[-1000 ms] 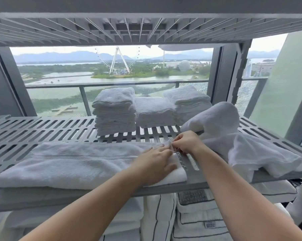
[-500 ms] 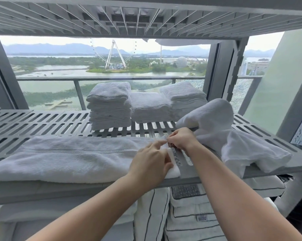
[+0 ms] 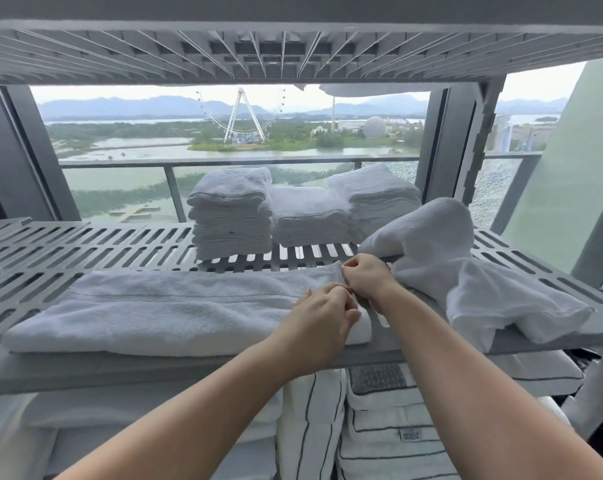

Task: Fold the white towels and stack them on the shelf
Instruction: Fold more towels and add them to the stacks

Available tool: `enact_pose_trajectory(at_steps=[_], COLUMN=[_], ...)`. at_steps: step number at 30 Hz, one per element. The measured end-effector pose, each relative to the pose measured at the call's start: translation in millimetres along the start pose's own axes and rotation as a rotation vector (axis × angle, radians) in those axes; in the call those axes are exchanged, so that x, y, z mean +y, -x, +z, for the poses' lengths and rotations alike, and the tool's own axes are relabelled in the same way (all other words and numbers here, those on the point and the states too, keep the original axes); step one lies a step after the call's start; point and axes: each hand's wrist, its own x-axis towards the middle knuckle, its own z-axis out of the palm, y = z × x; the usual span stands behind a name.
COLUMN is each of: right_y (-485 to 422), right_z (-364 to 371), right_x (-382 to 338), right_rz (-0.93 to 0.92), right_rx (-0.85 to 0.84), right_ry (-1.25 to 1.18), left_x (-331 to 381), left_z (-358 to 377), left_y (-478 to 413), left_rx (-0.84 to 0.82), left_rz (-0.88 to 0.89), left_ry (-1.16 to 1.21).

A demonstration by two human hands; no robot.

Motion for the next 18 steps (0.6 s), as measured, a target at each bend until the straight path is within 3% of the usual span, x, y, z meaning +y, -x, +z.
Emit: enact_pose_trajectory(at_steps=[4, 6, 9, 14, 18], right_y=[2.6, 3.7, 3.0, 2.8, 10.0], right_z=[-0.7, -0.9, -2.0, -8.8, -6.5], right_x=[-1.8, -0.9, 0.2, -4.0, -16.3], right_rz=[-0.002, 0.002, 0.048, 0.127, 0.102], right_rx=[-0.016, -0.014, 0.034, 0.019, -0.142], right_ry=[-0.061, -0.079, -0.179, -0.081, 0.089], left_x=[-5.3, -15.4, -46.3, -76.6, -83.7], left_z=[-4.4, -20.8, -45.9, -40.5, -34.2], left_y=[1.2, 1.7, -2.0, -4.6, -11.3], left_rx=[-0.036, 0.059, 0.14, -0.266, -0.325], left_rz=[0.072, 0.024, -0.087, -0.296, -0.327], left_ry=[0.017, 0.097, -0.055, -0.404, -0.423])
